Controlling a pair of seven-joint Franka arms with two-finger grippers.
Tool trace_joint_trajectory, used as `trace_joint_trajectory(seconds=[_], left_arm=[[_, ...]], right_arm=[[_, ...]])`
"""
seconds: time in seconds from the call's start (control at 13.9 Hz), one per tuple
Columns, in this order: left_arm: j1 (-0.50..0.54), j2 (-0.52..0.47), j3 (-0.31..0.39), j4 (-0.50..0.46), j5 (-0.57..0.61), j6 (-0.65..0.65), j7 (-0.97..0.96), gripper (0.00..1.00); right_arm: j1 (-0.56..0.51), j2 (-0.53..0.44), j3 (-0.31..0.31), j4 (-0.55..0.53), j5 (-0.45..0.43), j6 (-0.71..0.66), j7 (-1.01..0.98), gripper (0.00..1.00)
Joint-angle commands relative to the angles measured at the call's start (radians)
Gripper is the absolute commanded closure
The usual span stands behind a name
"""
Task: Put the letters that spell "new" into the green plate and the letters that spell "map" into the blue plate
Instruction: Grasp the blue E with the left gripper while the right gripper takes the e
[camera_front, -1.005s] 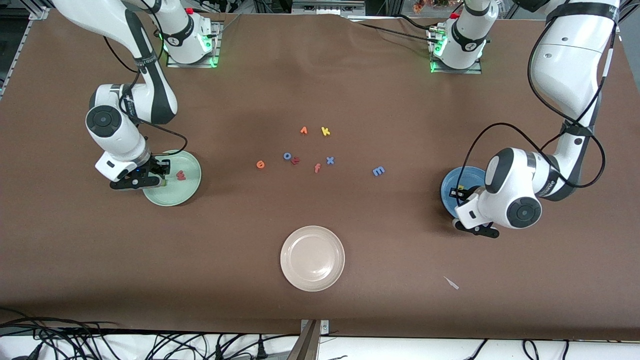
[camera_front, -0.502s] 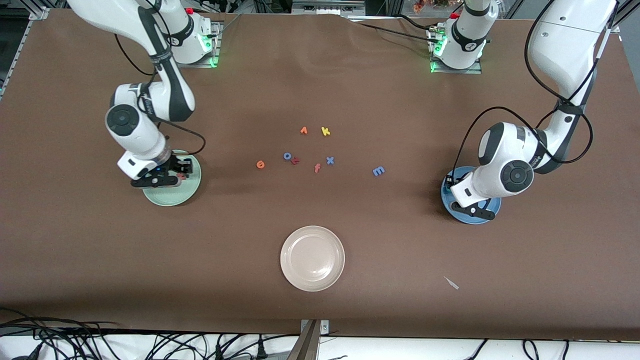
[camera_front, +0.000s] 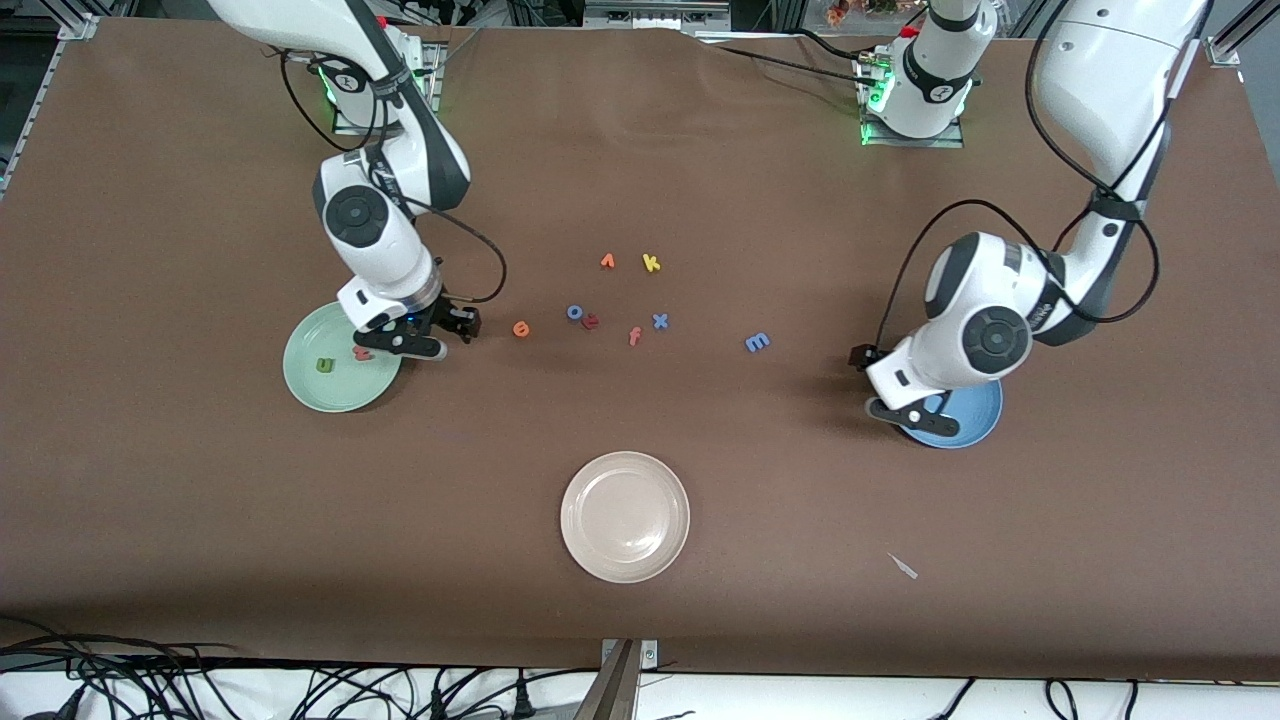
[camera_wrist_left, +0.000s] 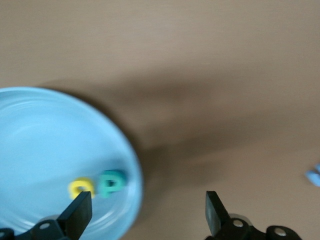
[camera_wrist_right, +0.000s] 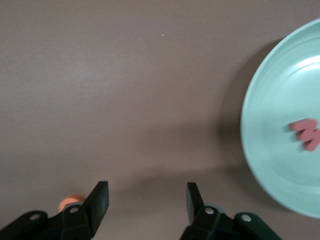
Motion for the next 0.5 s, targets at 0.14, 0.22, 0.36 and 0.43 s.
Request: trace_joint_trajectory(seconds=[0.14, 0.22, 0.36, 0.43], left_arm=[[-0.063, 0.007, -0.066, 0.004, 0.014, 0.054, -0.018, 0.0], [-0.095, 0.017, -0.066, 0.004, 0.021, 0.08, -0.016, 0.0], [-0.142, 0.03, -0.064, 0.004, 0.022, 0.12, -0.016, 0.0], [-0.155, 0.031, -0.064, 0.004, 0.029, 0.122, -0.015, 0.0]], right_arm=[[0.071, 0.081, 0.009, 0.075, 0.013, 0.009, 0.249, 0.29], [0.088, 0.109, 0.009, 0.088, 0.013, 0.033, 0.313, 0.29], [0.12, 0.158, 0.009, 0.112, 0.013, 0.062, 0.386, 0.29], [0.128, 0.173, 0.009, 0.126, 0.013, 0.067, 0.414, 0.29]])
